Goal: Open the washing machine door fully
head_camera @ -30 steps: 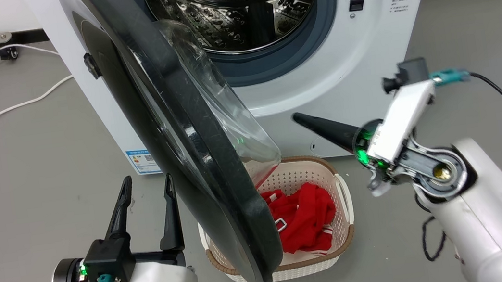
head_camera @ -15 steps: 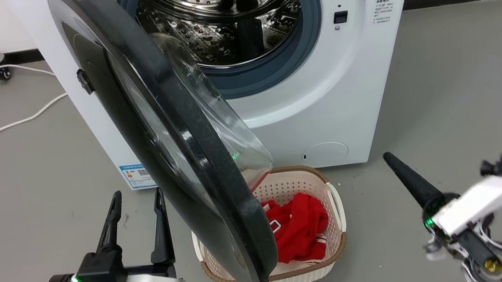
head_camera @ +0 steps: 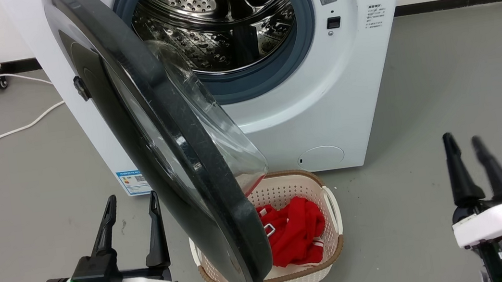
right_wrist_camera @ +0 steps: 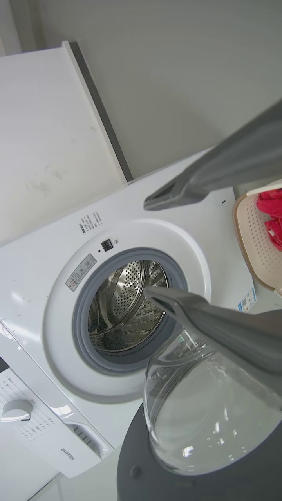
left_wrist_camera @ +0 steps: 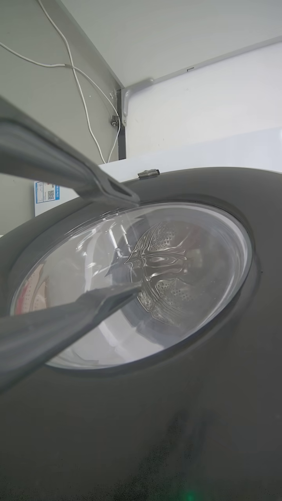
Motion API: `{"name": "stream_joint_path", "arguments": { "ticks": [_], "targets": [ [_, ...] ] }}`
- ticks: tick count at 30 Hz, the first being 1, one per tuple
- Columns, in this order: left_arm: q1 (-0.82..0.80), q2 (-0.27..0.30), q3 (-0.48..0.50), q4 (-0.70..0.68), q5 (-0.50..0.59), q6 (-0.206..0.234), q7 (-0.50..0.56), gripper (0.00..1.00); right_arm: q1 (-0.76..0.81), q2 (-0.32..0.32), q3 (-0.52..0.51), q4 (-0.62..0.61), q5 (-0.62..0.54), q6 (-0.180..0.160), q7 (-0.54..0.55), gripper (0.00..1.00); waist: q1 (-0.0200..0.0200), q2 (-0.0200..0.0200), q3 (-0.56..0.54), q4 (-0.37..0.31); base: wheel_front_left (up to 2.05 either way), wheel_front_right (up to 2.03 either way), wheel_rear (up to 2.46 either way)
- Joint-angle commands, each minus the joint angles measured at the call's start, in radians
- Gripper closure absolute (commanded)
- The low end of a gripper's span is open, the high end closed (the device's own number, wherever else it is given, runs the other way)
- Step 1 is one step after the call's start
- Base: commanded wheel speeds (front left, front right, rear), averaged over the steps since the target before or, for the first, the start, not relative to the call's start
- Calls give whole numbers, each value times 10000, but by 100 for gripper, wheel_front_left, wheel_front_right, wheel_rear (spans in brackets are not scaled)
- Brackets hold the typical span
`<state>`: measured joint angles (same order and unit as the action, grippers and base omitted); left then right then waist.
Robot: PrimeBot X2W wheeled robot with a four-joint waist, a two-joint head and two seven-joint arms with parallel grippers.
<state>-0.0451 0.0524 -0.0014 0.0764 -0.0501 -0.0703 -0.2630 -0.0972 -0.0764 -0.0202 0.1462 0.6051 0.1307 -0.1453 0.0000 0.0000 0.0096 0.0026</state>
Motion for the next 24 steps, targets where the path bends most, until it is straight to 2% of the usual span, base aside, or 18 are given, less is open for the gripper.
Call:
{"name": "stream_joint_path", "arguments": {
  "ticks": [1, 7, 11, 15, 24],
  "targets": [
    [86, 16, 22, -35, 25, 1, -23, 0, 69, 73, -213, -241, -1017, -1, -232, 0, 0, 0, 6, -13, 0, 0, 0],
    [49, 14, 98, -55, 64, 10, -22, 0, 253, 227, -738, -1608, -4758, -1, -782, 0, 0, 0, 49, -31, 0, 0, 0],
    [-22, 33, 139, -50, 128, -28, -22, 0, 574, 270, -649, -2293, -6091, -3, -818, 0, 0, 0, 80, -31, 0, 0, 0],
    [-58, 49, 154, -49, 145, -52, -22, 0, 946, 276, -494, -2449, -6117, -3, -771, 0, 0, 0, 84, -30, 0, 0, 0],
    [-91, 111, 212, -15, 223, -86, -22, 0, 1362, 274, -325, -1695, -5362, -3, -803, 0, 0, 0, 63, -138, 0, 0, 0]
  ]
}}
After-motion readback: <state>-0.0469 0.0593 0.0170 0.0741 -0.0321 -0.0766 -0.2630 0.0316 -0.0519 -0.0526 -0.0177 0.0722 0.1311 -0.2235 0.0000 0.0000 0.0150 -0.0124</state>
